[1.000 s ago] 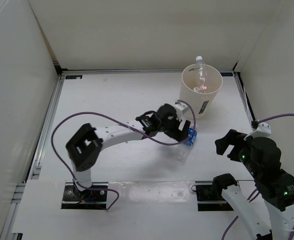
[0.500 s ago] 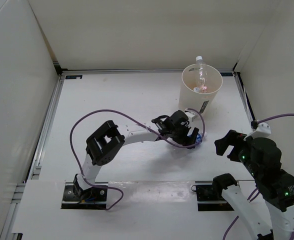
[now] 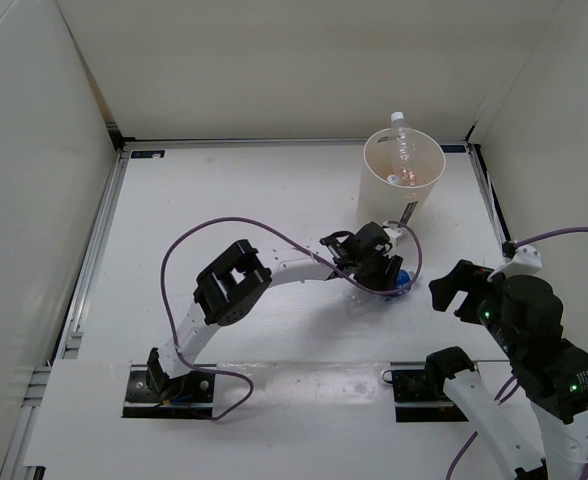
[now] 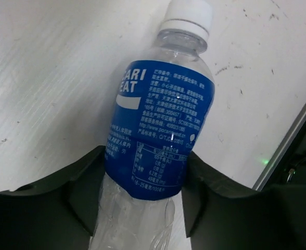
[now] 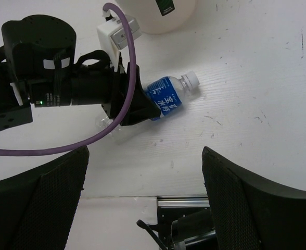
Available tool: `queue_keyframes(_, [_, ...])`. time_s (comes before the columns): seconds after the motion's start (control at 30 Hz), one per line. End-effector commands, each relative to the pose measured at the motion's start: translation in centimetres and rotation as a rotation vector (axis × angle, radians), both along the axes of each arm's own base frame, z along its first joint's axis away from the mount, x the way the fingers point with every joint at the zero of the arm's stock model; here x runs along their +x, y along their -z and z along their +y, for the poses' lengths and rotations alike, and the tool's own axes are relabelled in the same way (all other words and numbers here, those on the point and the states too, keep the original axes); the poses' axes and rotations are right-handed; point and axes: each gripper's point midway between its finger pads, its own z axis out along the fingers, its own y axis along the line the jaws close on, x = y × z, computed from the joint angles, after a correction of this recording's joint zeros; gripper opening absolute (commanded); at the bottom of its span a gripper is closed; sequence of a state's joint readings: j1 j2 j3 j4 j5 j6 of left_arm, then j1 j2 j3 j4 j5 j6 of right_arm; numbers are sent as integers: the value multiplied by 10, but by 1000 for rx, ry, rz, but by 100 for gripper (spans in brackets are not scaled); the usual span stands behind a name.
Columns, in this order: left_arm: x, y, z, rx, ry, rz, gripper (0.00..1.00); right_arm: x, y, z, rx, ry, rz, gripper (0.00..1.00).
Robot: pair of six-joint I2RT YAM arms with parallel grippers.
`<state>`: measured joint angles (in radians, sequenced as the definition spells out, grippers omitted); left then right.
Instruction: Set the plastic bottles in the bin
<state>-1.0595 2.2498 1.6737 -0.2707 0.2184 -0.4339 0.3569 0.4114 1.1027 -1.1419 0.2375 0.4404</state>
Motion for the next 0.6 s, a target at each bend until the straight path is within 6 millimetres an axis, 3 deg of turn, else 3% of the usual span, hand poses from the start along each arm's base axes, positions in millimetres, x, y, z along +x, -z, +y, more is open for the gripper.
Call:
queue_keyframes(0.0, [-13,-14,5,-37,40,7,55,3,-9,-1,9,10,-47,90])
queue_keyframes(0.03, [-12,-44,4,-96,60,-44,48,2,-9,-2,11,11,-49,90])
queue_keyframes(0.07, [-19,-34,15,-72,68,-37,45,2,-10,-2,13,13,-53,90])
queue_keyframes(0.13, [-21,-74,22,-141,98,-113,42,2,-10,-2,14,14,-56,90])
queue_keyframes(0.17, [-26,-76,27,-148,112,-123,42,2,-10,-2,14,13,-54,90])
queue_keyframes(0.2, [-26,-103,32,-185,135,-184,41,2,-9,-2,11,14,-52,90])
queue_keyframes(0.23, [-28,-110,37,-191,141,-201,41,2,-10,-2,13,14,-55,90])
queue_keyframes(0.27, [-31,-151,44,-252,142,-252,41,2,-10,-2,15,16,-54,90])
queue_keyframes(0.33, [-27,-179,51,-277,155,-340,41,2,-10,-3,13,22,-54,90])
queue_keyframes(0.37, [-25,-215,61,-312,129,-398,41,2,-11,-3,15,20,-58,90])
queue_keyframes(0.43, [-17,-249,65,-348,114,-492,41,2,-10,-3,15,20,-57,90])
queue_keyframes(0.47, [-2,-275,73,-374,61,-554,41,2,-10,-3,16,18,-58,90])
queue_keyframes(0.53, [23,-312,77,-418,-1,-667,51,1,-10,-2,16,16,-57,90])
queue_keyframes(0.57, [37,-341,80,-458,-37,-712,54,2,-11,-3,14,21,-61,90])
